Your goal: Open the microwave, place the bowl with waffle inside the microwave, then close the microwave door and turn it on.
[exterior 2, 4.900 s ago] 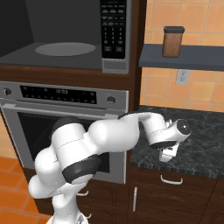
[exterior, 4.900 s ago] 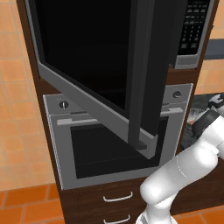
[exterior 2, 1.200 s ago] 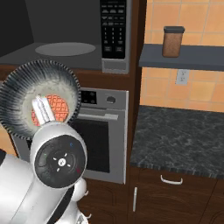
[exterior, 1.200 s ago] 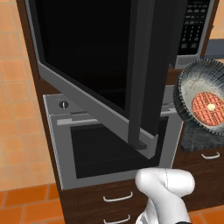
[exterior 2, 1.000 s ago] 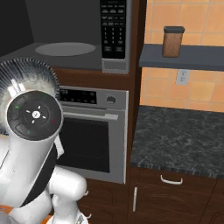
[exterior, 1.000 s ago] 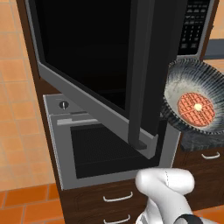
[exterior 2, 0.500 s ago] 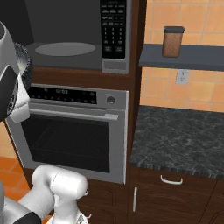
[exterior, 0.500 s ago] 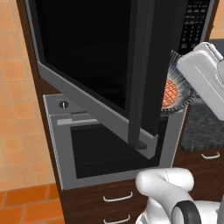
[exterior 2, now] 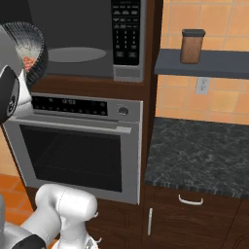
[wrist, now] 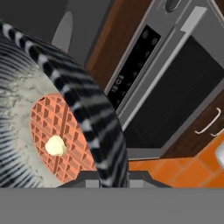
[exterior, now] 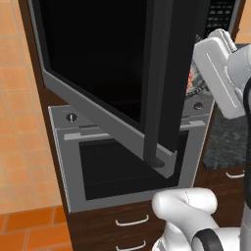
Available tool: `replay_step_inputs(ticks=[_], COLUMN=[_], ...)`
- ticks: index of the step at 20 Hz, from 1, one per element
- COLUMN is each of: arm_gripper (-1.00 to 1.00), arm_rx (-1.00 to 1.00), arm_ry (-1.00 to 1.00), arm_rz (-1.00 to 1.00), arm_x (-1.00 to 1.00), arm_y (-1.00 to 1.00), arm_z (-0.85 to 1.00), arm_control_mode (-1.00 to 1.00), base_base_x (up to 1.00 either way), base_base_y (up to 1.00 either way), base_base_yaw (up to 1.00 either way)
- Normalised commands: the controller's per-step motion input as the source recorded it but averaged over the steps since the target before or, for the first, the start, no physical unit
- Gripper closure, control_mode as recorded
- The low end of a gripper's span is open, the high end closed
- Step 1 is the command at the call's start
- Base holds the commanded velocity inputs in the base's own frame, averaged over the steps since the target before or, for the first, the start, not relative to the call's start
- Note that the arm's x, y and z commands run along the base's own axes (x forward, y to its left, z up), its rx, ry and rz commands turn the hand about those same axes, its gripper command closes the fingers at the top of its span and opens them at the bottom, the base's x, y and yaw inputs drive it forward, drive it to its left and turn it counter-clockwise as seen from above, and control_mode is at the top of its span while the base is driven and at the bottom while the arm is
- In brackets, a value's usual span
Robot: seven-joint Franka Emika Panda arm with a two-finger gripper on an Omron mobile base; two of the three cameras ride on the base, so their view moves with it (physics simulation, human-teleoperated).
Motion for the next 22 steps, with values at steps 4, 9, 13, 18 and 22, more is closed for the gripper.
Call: replay_step_inputs(ticks=[4,9,13,18,22], arm_gripper=[1.0,1.0,1.0,1.0,1.0], arm_rx=[0.0,0.0,0.0,0.0,0.01], arm_ry=[-0.03,0.0,0.0,0.07,0.14], arm_rz=[-0.13,-0.23,-0.2,-0.1,-0.01], arm_x=[0.61,0.71,0.92,0.86,0.46], arm_y=[0.26,0.19,0.12,-0.01,-0.06], arm_z=[0.36,0.14,0.04,0.0,0.0], arm_control_mode=[-1.0,-1.0,-1.0,-1.0,-1.0], base_base_x=[0.0,0.0,0.0,0.0,0.0], base_base_y=[0.0,0.0,0.0,0.0,0.0], base_base_yaw=[0.0,0.0,0.0,0.0,0.0])
